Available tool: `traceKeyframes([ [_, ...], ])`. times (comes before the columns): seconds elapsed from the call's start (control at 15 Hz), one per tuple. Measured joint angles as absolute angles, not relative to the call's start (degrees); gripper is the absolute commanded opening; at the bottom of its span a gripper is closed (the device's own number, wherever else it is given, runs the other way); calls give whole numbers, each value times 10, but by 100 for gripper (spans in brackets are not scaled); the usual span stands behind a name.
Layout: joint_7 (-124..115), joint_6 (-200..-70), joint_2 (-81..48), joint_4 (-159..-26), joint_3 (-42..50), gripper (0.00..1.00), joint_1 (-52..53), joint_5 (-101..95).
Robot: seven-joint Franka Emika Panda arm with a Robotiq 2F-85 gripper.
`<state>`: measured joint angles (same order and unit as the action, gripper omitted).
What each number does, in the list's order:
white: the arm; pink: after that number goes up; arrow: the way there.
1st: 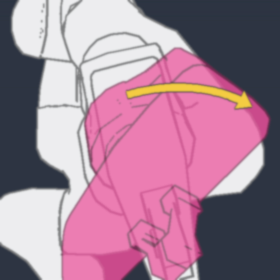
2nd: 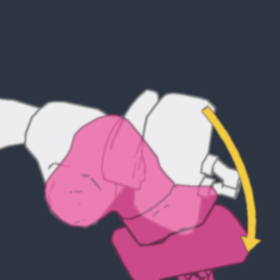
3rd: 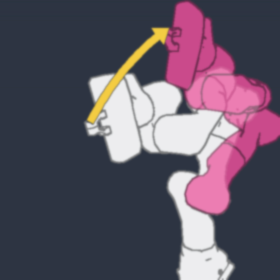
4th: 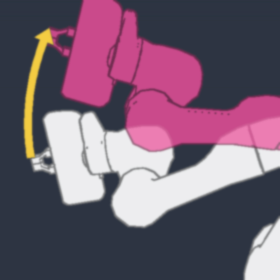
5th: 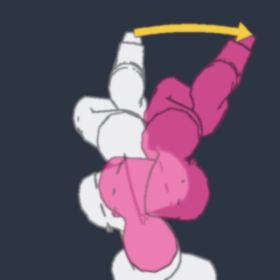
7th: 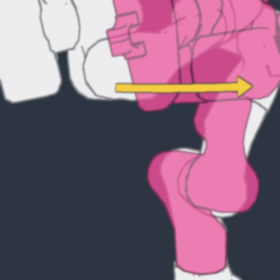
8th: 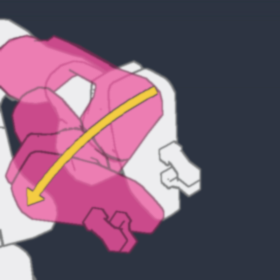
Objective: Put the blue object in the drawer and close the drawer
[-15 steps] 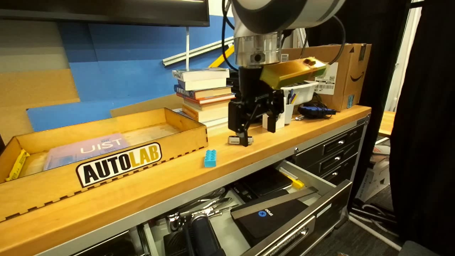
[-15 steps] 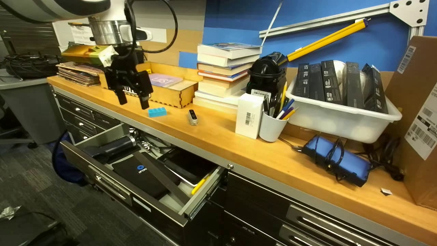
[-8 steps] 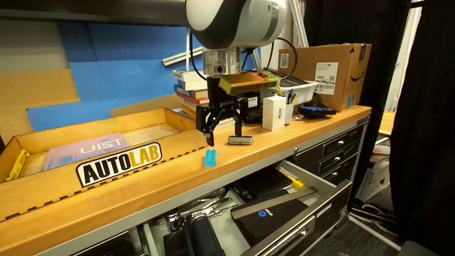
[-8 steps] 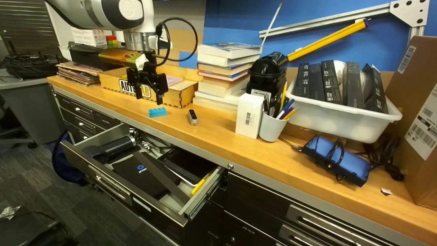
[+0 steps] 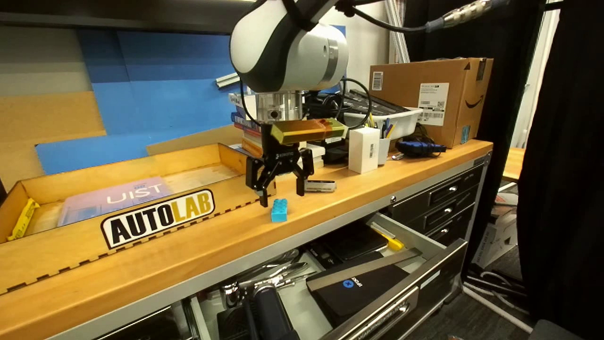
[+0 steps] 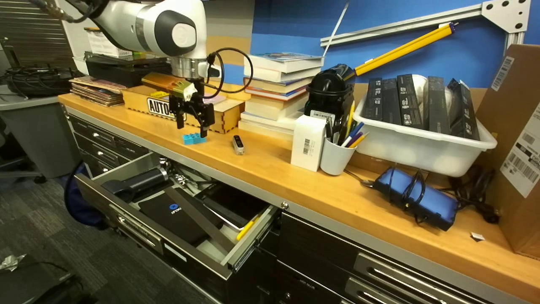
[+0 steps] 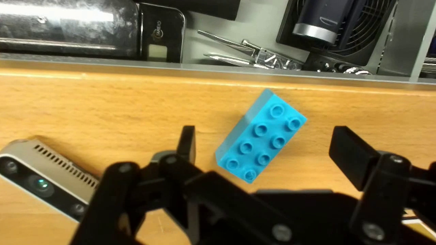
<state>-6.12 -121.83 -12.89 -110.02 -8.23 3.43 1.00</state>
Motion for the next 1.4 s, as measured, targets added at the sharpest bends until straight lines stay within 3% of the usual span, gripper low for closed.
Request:
traceKeyframes([
  [0.33,-50,-1218,-158,-1084,-81,100,34,37],
  [0.4,-49,-1218,-161,-1083,-81,75,34,40],
  [0.53,-52,-1220,-165,-1082,-78,66,34,42],
  [1.0,-81,-1232,-165,-1084,-60,14,34,46],
  [1.4,-89,-1234,-128,-1130,-58,11,35,46],
])
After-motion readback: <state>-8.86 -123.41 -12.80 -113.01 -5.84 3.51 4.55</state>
